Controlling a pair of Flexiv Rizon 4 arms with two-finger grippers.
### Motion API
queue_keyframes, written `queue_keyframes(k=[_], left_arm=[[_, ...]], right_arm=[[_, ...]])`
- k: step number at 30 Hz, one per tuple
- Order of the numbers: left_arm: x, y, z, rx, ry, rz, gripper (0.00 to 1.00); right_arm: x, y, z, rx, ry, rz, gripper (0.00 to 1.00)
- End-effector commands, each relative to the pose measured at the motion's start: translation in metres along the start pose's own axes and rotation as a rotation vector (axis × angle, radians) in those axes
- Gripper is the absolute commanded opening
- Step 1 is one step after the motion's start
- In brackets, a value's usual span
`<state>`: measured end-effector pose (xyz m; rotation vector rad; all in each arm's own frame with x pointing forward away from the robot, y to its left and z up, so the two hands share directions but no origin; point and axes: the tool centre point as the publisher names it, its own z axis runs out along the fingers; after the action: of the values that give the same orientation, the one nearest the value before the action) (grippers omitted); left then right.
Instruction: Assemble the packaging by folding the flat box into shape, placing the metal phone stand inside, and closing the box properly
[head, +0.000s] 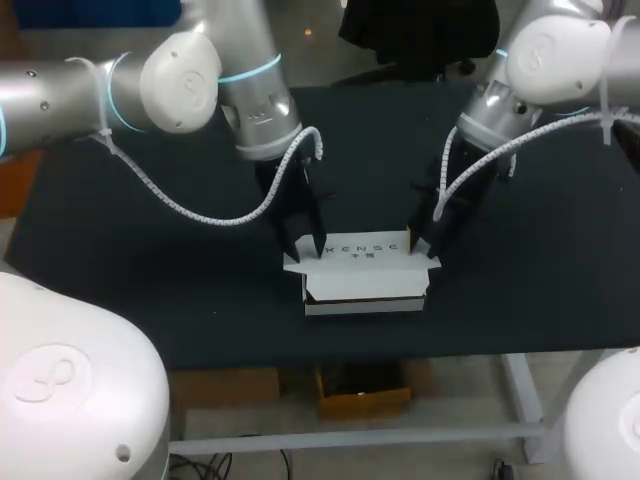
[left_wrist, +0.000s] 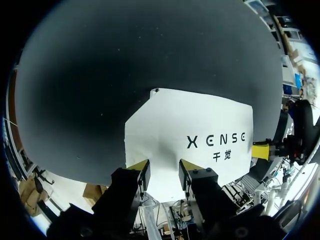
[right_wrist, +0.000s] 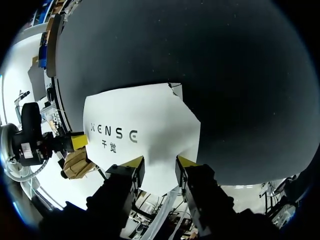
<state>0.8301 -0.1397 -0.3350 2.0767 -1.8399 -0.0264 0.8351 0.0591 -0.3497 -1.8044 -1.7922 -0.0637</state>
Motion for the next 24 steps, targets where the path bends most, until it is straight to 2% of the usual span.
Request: queue_keyframes(k=[1,17,18,21,24], left_arm=[[0.0007,0.0012,0.0021,0.009,0.001,-0.007,0.38],[0.0006,0.0009,0.0027,0.010,0.004,-0.010,0.34],[0.0006,0.0009,0.0027,0.010,0.004,-0.010,0.35],[0.0006,0.0009,0.0027,0.010,0.004,-0.010,0.45],[0.0006,0.0009,0.0027,0.010,0.004,-0.010,0.40]], right_arm=[[0.0019,-0.0037,0.0010,-0.013,-0.002,-0.002,0.39],[0.0038,-0.0023,0.0008,-0.019,0.000,-0.004,0.45],[0.0038,-0.0023,0.0008,-0.019,0.000,-0.004,0.45],[0.0038,-0.0023,0.0008,-0.019,0.000,-0.004,0.49],[0.0038,-0.0023,0.0008,-0.019,0.000,-0.004,0.49]])
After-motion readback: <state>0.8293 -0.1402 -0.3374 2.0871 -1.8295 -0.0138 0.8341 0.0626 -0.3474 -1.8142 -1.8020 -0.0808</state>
